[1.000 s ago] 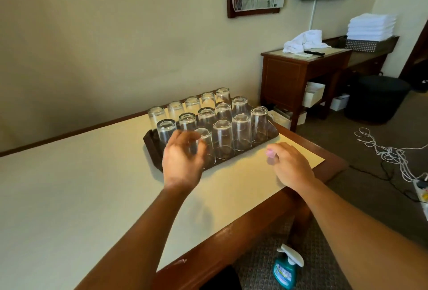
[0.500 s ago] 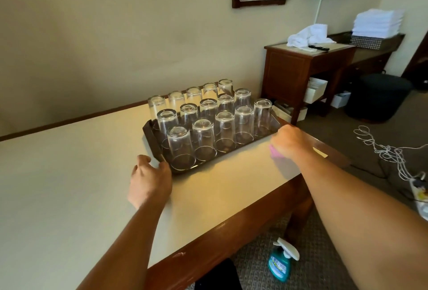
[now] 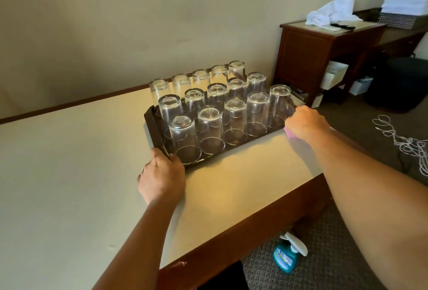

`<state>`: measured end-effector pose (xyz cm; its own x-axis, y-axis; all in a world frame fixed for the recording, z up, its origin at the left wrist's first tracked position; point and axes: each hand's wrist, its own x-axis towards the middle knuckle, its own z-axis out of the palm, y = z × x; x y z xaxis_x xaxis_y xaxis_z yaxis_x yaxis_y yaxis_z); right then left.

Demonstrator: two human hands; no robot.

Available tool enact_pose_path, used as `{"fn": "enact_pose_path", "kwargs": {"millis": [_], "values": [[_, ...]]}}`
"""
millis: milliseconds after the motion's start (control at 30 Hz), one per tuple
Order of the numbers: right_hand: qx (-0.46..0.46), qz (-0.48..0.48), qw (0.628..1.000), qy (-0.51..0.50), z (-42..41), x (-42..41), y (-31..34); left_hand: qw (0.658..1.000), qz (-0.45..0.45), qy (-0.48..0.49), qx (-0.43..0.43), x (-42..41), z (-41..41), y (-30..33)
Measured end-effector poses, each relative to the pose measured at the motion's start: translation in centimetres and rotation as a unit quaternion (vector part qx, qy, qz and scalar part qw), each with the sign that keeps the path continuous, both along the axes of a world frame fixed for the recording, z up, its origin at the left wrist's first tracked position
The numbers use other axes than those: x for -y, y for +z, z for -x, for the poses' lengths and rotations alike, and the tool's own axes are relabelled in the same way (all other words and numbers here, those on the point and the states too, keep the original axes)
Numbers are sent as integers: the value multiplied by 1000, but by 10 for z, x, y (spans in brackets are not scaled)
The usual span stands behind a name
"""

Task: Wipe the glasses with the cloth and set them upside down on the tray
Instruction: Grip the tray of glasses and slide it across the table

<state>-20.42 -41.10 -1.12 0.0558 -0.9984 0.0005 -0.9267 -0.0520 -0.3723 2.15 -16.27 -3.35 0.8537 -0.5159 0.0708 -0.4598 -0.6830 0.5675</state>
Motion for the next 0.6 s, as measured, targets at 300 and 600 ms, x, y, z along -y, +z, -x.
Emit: {"fn": "enact_pose_path", "kwargs": {"millis": [300,600], "values": [[21,-10,1000,-1,-5,-12,3,999,-19,-3,-37,-3,-9,3],[16,7,1000,16,-16,-70,4,998,-62,-13,-6,-47,-32,7]]}}
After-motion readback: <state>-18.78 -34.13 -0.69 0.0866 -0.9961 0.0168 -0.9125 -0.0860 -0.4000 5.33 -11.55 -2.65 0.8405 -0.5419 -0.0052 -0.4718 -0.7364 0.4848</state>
